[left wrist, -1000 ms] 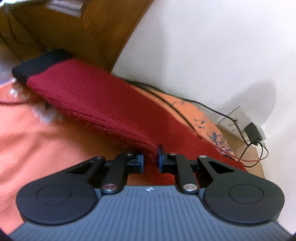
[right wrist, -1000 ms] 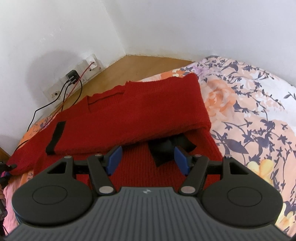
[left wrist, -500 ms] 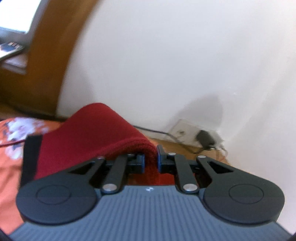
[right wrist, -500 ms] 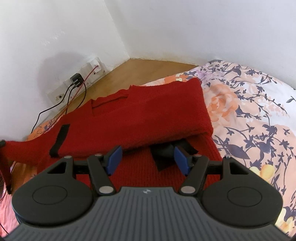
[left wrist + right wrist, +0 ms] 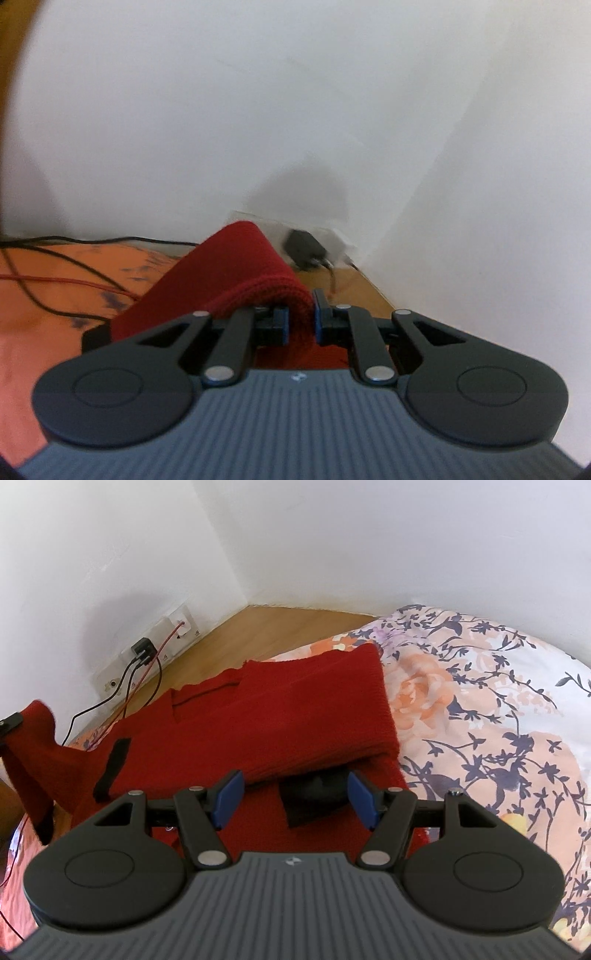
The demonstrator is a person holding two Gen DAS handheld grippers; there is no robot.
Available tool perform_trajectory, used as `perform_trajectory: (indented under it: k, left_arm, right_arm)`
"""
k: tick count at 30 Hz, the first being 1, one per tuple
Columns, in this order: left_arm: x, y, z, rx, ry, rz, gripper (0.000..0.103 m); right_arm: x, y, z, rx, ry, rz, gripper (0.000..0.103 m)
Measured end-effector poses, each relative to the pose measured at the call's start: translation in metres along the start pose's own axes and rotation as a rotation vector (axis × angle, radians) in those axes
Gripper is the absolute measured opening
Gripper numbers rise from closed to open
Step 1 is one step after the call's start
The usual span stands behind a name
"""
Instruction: Fold small clothes
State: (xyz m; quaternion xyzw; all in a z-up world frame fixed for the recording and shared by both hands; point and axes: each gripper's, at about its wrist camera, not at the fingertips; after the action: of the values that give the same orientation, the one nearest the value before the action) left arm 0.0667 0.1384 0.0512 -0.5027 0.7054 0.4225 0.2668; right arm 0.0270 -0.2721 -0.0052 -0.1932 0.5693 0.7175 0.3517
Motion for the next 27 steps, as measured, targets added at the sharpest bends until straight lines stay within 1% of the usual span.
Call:
perform_trajectory:
  k: [5,9,12,14,18,23,24,26,27]
  left_arm:
    - [0.022,-0.021,-0.023,0.053,-0.038,0.082,0.014]
    - [0.045,-0.041,-0.036,0.074,-0.079,0.150,0.014]
    - [0.062,-0.057,-0.044,0.071,-0.122,0.207,0.014]
    - [0.076,-0.067,-0.042,0.066,-0.138,0.241,0.014]
    - [0.094,-0.082,-0.042,0.056,-0.176,0.297,0.014]
    - [0.111,-0.095,-0.037,0.028,-0.188,0.373,0.017]
    - [0.112,-0.093,-0.038,0.032,-0.193,0.385,0.019]
    - [0.113,-0.089,-0.039,0.043,-0.206,0.384,0.021]
    - [0.113,-0.088,-0.039,0.046,-0.210,0.388,0.024]
  right_arm:
    - [0.002,0.001,-0.009,0.006,-0.018,-0.001,0.070]
    - [0.003,0.002,-0.016,0.016,-0.033,0.002,0.070]
    - [0.005,0.001,-0.020,0.023,-0.042,0.004,0.070]
    - [0.006,0.001,-0.023,0.027,-0.048,0.004,0.070]
    - [0.007,0.001,-0.027,0.033,-0.062,0.004,0.070]
    - [0.008,0.001,-0.028,0.034,-0.070,0.008,0.070]
    - [0.008,0.001,-0.027,0.033,-0.070,0.010,0.070]
    - [0.009,0.001,-0.025,0.033,-0.063,0.014,0.070]
    - [0.009,0.001,-0.023,0.035,-0.057,0.016,0.070]
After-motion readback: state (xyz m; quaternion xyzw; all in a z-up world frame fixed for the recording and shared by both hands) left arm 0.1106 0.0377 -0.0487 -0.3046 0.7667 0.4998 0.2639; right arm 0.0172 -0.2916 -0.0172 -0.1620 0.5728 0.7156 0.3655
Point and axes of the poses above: each gripper's, at about its wrist camera, not at the fingertips, and y roughly against the way its jaws point, z to its left, x to its underside, and after that the axes turned 4 degrees about x, right-handed
